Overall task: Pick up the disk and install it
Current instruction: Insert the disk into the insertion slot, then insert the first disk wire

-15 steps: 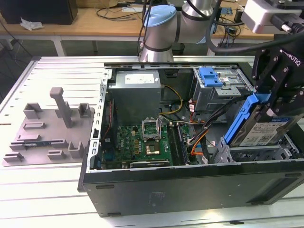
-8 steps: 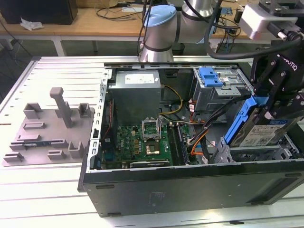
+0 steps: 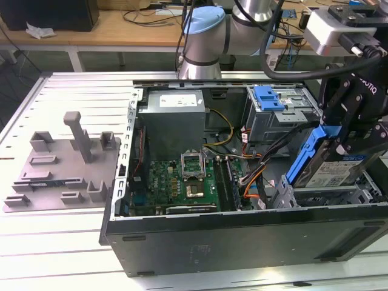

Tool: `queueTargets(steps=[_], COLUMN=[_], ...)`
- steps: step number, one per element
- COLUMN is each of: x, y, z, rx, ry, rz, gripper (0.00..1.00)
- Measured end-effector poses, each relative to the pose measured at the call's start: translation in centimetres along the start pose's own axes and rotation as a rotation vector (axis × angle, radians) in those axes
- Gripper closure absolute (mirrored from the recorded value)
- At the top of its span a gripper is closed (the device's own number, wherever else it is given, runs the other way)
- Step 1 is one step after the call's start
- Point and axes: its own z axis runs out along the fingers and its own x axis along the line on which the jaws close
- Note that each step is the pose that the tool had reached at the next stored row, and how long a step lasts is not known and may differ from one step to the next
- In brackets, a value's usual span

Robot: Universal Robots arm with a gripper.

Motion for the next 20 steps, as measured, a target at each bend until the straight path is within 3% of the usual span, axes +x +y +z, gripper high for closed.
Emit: queueTargets(steps=[8, 10, 20], x=[0.02, 0.03, 0.03], y=[0.0, 0.01, 0.01], z=[0.5, 0.53, 0.57], rx=[0.0001, 0.0, 0.0001], ry=[0.0001, 0.0001, 0.0], rz=[0.0, 0.0, 0.0], gripper=[0.62, 0.44, 0.44])
